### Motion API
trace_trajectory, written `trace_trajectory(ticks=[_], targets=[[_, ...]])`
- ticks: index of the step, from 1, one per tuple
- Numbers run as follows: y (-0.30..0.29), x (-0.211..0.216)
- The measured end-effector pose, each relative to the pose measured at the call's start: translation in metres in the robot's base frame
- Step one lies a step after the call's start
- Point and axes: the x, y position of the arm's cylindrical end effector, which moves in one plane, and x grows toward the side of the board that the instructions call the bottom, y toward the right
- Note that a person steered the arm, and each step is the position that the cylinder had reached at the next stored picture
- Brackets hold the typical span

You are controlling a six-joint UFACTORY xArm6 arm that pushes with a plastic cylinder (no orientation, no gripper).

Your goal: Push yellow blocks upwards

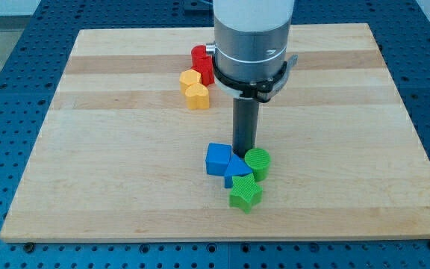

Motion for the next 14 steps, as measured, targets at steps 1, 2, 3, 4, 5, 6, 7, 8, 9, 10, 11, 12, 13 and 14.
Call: trace_trajectory(ticks=[1,2,3,4,5,6,7,8,9,10,11,12,13,14], targets=[[0.0,0.0],[0.0,-0.005],[-0.004,-0.02],[-0.025,-0.031],[-0.047,-0.061],[-0.064,-0.087],[-0.068,-0.092],[-0.069,-0.1],[-0.07,-0.107],[-0.07,-0.114],[-0.071,-0.117],[-0.097,-0.117],[-0.13,-0.122],[-0.151,-0.129]])
